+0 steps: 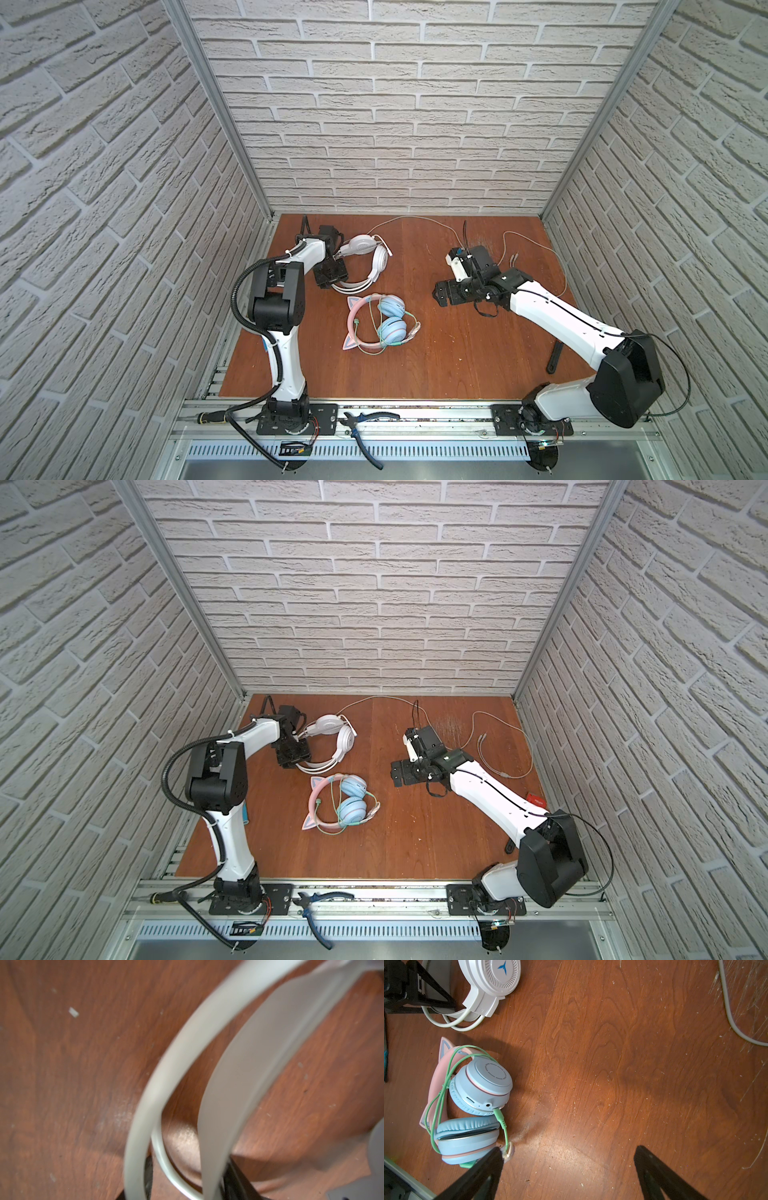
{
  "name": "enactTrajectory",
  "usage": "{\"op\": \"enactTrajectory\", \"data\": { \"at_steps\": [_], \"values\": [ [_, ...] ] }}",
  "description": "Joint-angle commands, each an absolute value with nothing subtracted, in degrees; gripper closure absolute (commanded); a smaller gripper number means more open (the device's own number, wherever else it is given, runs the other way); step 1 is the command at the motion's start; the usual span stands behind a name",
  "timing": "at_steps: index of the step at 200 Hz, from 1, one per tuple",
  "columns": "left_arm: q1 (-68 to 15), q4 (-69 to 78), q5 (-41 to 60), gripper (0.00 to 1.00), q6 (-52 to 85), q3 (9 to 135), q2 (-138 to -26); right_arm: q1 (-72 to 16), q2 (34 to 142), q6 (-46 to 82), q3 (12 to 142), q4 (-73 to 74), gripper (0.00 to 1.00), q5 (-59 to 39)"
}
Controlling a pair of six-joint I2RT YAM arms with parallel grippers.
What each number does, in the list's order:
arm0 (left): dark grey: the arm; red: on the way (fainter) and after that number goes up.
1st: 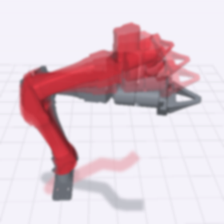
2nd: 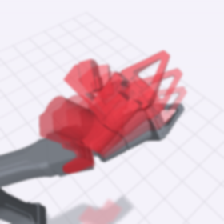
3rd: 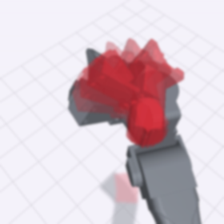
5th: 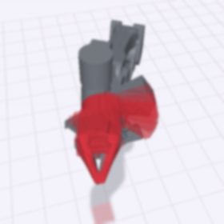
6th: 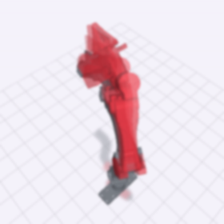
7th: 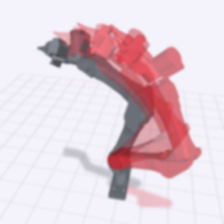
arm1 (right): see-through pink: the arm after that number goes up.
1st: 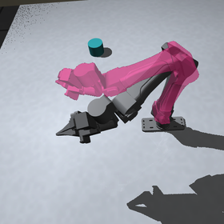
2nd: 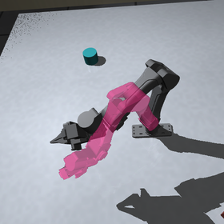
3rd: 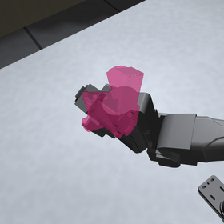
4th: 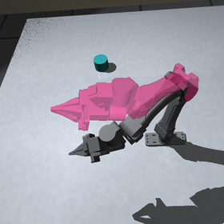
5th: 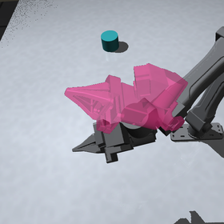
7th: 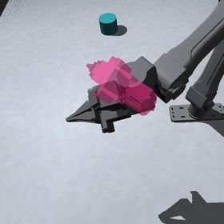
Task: Wrap the headphones
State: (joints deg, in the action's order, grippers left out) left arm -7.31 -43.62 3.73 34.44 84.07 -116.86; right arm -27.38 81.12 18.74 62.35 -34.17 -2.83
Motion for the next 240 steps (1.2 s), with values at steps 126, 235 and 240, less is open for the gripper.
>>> {"op": "enactTrajectory", "data": {
  "at_steps": [126, 235, 240],
  "values": [
    [-5.71, -39.47, 5.87, 0.91, 39.88, 84.11, -118.41, -27.07, 79.99, 17.24, 63.37, -36.27, 0.00, -0.33],
    [-5.62, -42.18, 10.03, 1.00, 31.07, 91.20, -112.88, -25.04, 79.67, 15.61, 63.76, -37.28, 0.00, -0.04],
    [-5.62, -42.47, 10.46, 1.00, 30.40, 91.94, -112.36, -24.69, 79.55, 15.56, 63.81, -37.44, 0.00, -0.02]
  ]
}}
